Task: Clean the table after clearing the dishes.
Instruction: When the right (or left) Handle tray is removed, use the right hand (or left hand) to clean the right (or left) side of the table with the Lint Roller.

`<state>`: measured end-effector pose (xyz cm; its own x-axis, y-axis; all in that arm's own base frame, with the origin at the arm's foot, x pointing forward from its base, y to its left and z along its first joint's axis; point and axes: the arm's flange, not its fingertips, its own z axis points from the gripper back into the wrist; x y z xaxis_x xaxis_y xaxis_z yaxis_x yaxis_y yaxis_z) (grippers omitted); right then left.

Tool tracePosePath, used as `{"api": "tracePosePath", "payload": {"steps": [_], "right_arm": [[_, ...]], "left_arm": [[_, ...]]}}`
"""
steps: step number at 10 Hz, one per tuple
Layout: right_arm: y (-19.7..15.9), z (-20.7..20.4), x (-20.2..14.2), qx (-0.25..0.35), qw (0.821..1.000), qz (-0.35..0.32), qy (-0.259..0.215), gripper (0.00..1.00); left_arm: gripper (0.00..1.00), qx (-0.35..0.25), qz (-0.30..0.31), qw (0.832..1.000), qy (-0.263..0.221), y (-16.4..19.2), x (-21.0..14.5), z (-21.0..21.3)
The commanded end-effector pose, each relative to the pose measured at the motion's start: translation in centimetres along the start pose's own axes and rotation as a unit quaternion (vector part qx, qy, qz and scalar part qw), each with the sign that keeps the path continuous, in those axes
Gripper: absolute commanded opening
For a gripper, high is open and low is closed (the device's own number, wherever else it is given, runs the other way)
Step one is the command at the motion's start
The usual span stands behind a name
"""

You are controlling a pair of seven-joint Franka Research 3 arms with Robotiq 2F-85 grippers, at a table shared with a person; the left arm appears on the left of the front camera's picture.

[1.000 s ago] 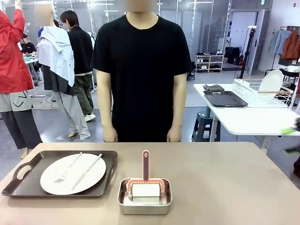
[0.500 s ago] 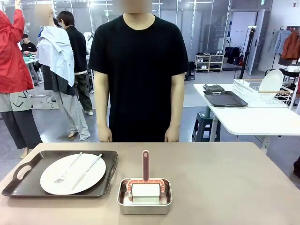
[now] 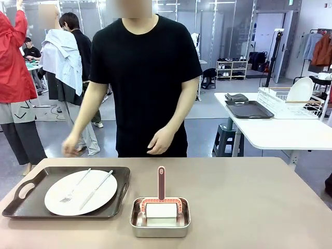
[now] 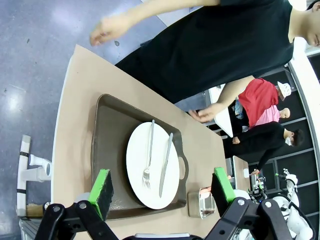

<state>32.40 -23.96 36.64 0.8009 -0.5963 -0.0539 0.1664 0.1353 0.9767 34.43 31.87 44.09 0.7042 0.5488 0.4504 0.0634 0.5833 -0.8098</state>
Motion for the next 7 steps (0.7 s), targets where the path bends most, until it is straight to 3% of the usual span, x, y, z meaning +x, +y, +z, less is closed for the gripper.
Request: {"api": "tracePosePath", "payload": {"steps": [1,7], "right_arm": [[-0.07,0.42,-0.25,0.003,1.0,0.001,0.005,1.0],[-0.07,0.42,-0.25,0.003,1.0,0.001,0.005,1.0]], "left_arm": [[1.0,-0.007,-0.001,1.0,-0.001,-0.02,0.04,0.39],[1.0,-0.007,-0.001,1.0,-0.001,-0.02,0.04,0.39]]}}
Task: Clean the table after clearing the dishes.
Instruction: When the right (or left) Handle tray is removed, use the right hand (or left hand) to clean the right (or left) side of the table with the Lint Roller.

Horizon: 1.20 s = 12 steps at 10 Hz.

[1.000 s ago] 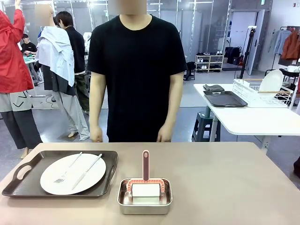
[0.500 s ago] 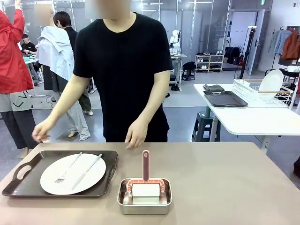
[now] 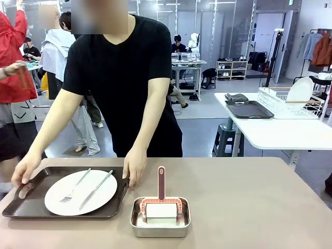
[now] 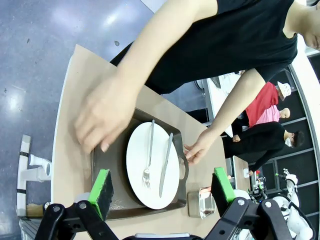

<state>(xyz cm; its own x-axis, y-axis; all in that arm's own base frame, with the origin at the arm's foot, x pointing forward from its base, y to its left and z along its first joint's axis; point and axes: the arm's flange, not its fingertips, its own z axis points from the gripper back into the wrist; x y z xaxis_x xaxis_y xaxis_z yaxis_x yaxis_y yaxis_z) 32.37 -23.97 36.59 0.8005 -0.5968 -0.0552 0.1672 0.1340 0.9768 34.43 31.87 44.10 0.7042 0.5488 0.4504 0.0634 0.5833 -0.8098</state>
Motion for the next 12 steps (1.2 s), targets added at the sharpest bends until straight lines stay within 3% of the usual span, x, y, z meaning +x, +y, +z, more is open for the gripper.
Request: {"api": "tracePosePath", "payload": {"steps": [1,12], "right_arm": [[-0.02,0.41,-0.23,0.002,1.0,0.002,0.005,1.0],[-0.02,0.41,-0.23,0.002,1.0,0.002,0.005,1.0]], "left_arm": [[1.0,-0.007,-0.001,1.0,-0.001,-0.02,0.04,0.39],[1.0,-0.007,-0.001,1.0,-0.001,-0.02,0.04,0.39]]}}
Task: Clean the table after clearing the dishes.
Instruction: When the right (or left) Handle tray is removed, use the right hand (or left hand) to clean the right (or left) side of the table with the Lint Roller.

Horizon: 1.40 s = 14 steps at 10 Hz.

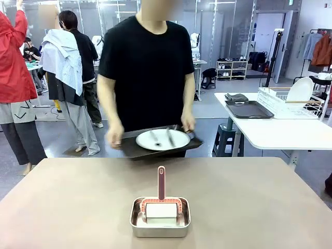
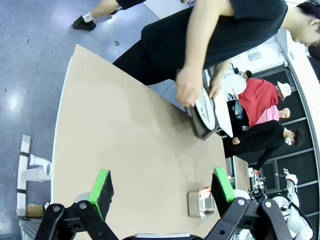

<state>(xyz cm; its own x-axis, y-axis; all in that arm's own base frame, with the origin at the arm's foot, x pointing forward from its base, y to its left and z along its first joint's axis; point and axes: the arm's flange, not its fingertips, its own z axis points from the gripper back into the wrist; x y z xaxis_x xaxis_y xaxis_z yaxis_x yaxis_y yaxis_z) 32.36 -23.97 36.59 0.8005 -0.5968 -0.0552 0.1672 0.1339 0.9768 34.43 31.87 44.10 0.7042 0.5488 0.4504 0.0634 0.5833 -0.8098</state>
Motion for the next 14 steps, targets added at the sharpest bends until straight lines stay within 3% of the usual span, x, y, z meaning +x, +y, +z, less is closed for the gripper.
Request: {"api": "tracePosePath", "payload": {"steps": [1,6,8,9,12,14], "right_arm": [[0.0,0.4,-0.2,0.002,1.0,0.002,0.005,1.0],[0.0,0.4,-0.2,0.002,1.0,0.002,0.005,1.0],[0.0,0.4,-0.2,0.002,1.0,0.002,0.005,1.0],[0.0,0.4,-0.2,0.002,1.0,0.002,0.005,1.0],[0.0,0.4,-0.2,0.002,1.0,0.002,0.005,1.0],[0.0,0.4,-0.2,0.002,1.0,0.002,0.005,1.0]], "left_arm": [[1.0,-0.007,-0.001,1.0,-0.001,0.0,0.0,0.4],[1.0,0.0,0.0,1.0,0.0,0.0,0.0,0.0],[1.0,0.01,-0.119,0.992,0.043,-8.8,3.2,-4.0],[1.0,0.016,-0.188,0.979,0.081,-13.6,4.0,-7.1],[1.0,0.038,-0.374,0.906,0.196,-29.5,2.8,-19.0],[1.0,0.066,-0.475,0.839,0.257,-37.3,-1.5,-25.8]]}}
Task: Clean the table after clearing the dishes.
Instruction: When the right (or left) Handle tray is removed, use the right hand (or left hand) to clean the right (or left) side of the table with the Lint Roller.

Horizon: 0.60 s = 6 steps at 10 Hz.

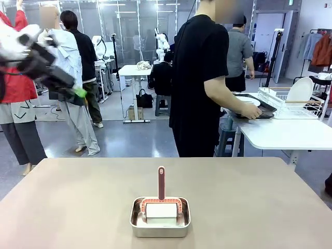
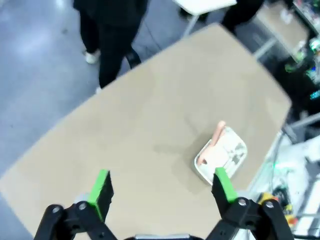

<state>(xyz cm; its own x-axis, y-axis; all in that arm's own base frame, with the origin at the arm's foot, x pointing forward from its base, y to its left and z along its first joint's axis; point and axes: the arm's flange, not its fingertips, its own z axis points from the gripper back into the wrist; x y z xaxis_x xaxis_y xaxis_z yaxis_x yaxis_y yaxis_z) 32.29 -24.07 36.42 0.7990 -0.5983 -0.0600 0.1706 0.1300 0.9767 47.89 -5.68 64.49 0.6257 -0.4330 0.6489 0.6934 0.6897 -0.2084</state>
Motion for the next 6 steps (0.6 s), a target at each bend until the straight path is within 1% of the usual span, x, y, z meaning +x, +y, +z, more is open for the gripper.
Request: {"api": "tracePosePath", "payload": {"steps": [1,2,3,5,6], "right_arm": [[0.2,0.3,-0.2,0.002,1.0,0.005,0.005,1.0],[0.2,0.3,-0.2,0.002,1.0,0.005,0.005,1.0],[0.2,0.3,-0.2,0.002,1.0,0.005,0.005,1.0],[0.2,0.3,-0.2,0.002,1.0,0.005,0.005,1.0],[0.2,0.3,-0.2,0.002,1.0,0.005,0.005,1.0]], "left_arm": [[1.0,0.044,-0.092,0.993,0.06,-2.8,2.8,-4.6],[1.0,0.032,-0.121,0.988,0.09,-5.1,3.5,-7.6],[1.0,0.023,-0.138,0.983,0.119,-6.8,3.3,-10.3],[1.0,-0.001,-0.158,0.974,0.16,-9.3,2.2,-13.5],[1.0,0.001,-0.164,0.972,0.171,-9.6,1.8,-14.1]]}}
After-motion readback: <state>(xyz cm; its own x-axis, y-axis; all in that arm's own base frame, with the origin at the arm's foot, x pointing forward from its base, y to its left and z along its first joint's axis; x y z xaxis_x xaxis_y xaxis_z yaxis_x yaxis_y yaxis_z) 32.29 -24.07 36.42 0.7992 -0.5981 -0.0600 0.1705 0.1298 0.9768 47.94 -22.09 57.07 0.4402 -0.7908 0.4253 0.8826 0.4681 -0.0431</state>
